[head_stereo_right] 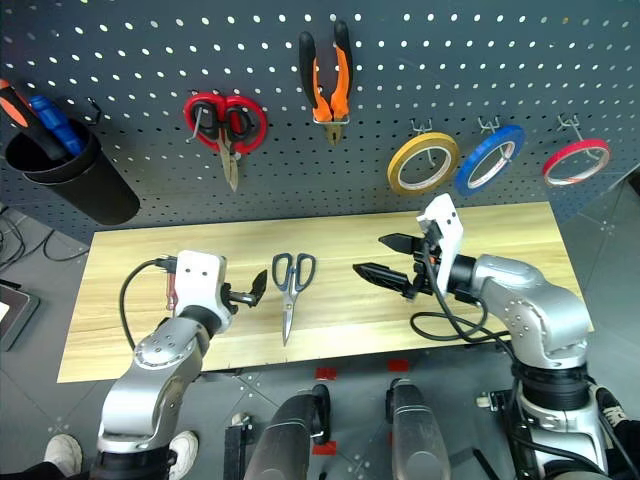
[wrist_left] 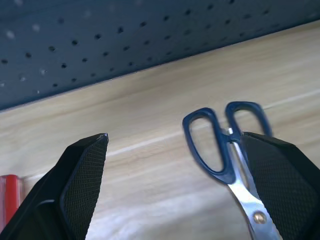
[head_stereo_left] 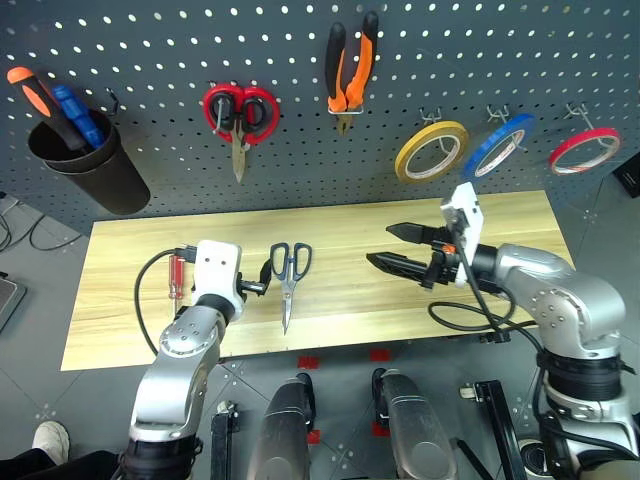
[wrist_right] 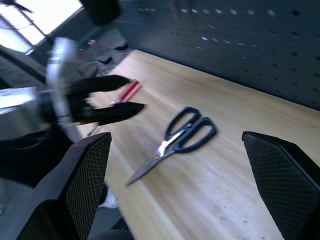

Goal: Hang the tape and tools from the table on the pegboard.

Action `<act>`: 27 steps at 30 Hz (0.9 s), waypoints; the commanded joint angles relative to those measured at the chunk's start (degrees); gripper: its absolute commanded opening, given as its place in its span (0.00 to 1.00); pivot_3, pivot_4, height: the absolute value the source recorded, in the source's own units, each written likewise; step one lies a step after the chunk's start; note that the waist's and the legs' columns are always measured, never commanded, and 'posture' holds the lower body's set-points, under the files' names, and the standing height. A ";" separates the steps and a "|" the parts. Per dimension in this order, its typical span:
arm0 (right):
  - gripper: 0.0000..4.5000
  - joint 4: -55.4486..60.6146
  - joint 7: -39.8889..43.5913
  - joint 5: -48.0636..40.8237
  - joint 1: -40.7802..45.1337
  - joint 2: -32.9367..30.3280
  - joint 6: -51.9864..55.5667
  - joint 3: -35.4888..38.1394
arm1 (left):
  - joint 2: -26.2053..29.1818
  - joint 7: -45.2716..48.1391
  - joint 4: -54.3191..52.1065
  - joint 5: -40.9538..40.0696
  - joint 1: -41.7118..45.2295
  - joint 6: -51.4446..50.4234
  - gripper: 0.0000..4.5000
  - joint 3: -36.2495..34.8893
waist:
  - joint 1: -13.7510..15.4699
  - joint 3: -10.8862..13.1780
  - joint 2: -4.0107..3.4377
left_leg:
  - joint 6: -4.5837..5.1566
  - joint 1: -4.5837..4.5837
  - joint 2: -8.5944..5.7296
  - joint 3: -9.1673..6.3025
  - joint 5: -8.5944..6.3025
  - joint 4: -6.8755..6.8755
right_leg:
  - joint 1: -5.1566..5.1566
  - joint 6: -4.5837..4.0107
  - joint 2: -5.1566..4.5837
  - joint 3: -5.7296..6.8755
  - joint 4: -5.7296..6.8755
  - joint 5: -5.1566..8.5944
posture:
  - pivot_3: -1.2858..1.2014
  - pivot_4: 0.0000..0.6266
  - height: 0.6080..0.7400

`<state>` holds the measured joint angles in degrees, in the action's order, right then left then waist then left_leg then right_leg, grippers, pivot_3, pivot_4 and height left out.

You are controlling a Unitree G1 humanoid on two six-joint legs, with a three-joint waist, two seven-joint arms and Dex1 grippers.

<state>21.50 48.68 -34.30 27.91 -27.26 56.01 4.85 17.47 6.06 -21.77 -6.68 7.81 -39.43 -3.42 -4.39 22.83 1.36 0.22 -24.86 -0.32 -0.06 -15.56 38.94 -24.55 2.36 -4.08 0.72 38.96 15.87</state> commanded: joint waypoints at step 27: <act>1.00 -0.63 7.89 -3.90 -2.03 -5.77 -11.29 -6.48 | -12.44 -8.72 -7.36 4.53 -0.22 -20.54 1.00 4.03 | -0.54 1.02 0.55 | -0.01 0.05 0.03 -0.09 0.01 0.02 | 0.13 0.02 -0.10 -0.12 -0.01 -0.02 | 0.45 0.73 1.00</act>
<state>19.76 55.88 -36.82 25.92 -32.67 45.49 -2.00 5.54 -1.87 -26.94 -2.89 8.76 -59.08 0.48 -4.94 23.85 1.91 0.20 -24.81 -0.29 -0.16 -15.55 38.96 -24.42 2.38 -4.18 0.61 38.94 15.85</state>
